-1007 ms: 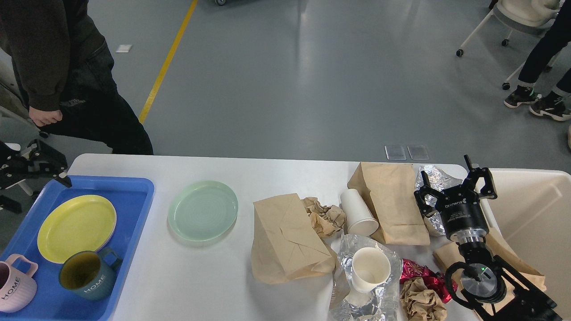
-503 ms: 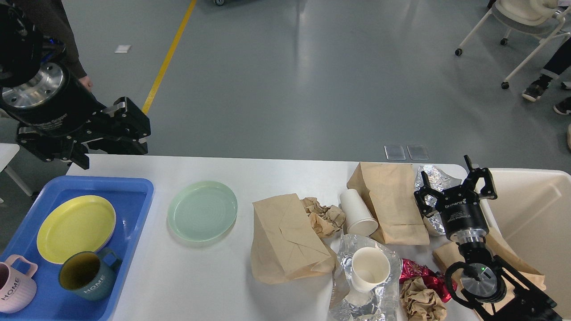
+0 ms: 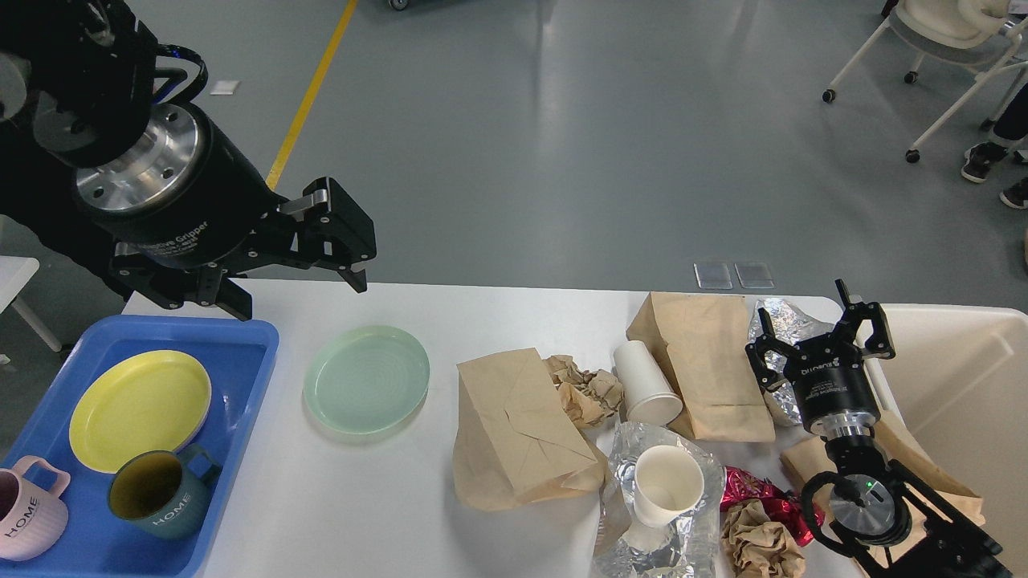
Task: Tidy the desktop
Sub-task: 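Raise the left gripper and move it toward the pale green plate, then grasp the pale green plate edge with the left gripper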
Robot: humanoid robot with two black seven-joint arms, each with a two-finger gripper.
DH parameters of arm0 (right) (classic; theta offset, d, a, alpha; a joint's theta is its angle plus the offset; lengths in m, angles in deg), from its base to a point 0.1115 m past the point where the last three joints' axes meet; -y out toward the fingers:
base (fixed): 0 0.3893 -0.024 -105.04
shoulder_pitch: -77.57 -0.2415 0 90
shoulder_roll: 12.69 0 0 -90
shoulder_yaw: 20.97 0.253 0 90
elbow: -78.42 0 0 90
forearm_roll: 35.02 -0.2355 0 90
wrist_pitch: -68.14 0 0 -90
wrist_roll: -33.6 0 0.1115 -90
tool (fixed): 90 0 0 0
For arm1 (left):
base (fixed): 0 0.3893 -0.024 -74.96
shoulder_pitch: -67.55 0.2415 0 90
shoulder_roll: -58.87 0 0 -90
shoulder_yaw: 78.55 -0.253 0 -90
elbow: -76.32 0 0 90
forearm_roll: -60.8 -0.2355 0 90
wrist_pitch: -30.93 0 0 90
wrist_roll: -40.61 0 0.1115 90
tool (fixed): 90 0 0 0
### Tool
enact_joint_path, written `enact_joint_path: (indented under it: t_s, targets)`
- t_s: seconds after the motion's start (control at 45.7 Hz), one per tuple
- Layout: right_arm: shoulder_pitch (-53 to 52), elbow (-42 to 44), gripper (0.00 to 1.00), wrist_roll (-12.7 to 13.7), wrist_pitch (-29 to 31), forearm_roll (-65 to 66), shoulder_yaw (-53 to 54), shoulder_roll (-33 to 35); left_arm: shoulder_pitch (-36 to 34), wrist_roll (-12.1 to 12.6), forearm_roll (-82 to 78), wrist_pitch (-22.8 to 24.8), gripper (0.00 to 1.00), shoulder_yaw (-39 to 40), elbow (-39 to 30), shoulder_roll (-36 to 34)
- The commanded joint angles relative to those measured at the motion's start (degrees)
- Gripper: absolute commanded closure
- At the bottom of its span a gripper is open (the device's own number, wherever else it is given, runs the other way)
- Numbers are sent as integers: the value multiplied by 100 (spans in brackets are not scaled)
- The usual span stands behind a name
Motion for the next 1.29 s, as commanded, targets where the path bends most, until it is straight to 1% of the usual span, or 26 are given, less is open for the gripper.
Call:
enact_joint_path:
  t_s: [0.0, 0.088, 0.197, 0.263, 0.285, 0.306, 0.438, 0.525, 0.613, 0.657, 0.722, 0.788, 0.941, 1.029, 1.095, 1.16, 1.27]
  targets:
    - [0, -1, 0, 0, 0, 0, 0, 1, 149, 2, 39, -16, 4, 62, 7, -46]
    - [0, -1, 0, 0, 0, 0, 0, 1, 245, -25, 22, -16, 4, 80, 24, -46]
    - [0, -1, 0, 0, 0, 0, 0, 1, 386, -51, -5, 98, 3, 150, 104, -107]
    - [0, -1, 0, 0, 0, 0, 0, 1, 623, -42, -5, 89, 3, 89, 139, -195]
    - [0, -1, 0, 0, 0, 0, 0, 1, 693, 1, -22, 46, 3, 62, 139, -222]
    - [0, -1, 0, 0, 0, 0, 0, 1, 781, -16, -40, -7, 3, 36, 139, -248]
    - [0, -9, 0, 0, 0, 0, 0, 1, 1352, -86, -66, -394, 4, -184, 270, -485]
    - [0, -1, 0, 0, 0, 0, 0, 1, 1853, -78, -66, -429, 4, -202, 498, -784]
    - [0, -1, 0, 0, 0, 0, 0, 1, 2476, -77, -31, -570, 4, -237, 683, -881]
    - [9, -1, 0, 0, 0, 0, 0, 1, 2784, -60, -5, -684, 7, -246, 806, -881]
    - [0, -1, 0, 0, 0, 0, 0, 1, 3136, -42, 30, -938, 12, -254, 956, -916]
    - [9, -1, 0, 0, 0, 0, 0, 1, 3514, -34, 56, -1325, 15, -246, 991, -942]
    - [9, -9, 0, 0, 0, 0, 0, 1, 4366, 10, 829, -2546, 15, -149, 1088, -1057]
    - [9, -9, 0, 0, 0, 0, 0, 1, 4982, 10, 1356, -3231, 13, 132, 1237, -1074]
    - [9, -9, 0, 0, 0, 0, 0, 1, 5290, 11, 1603, -3698, 12, 334, 1299, -1092]
    - [0, -9, 0, 0, 0, 0, 0, 1, 5553, 10, 1700, -4014, 11, 571, 1334, -1197]
    - [9, -9, 0, 0, 0, 0, 0, 1, 6204, -7, 1744, -4156, 12, 967, 1729, -1329]
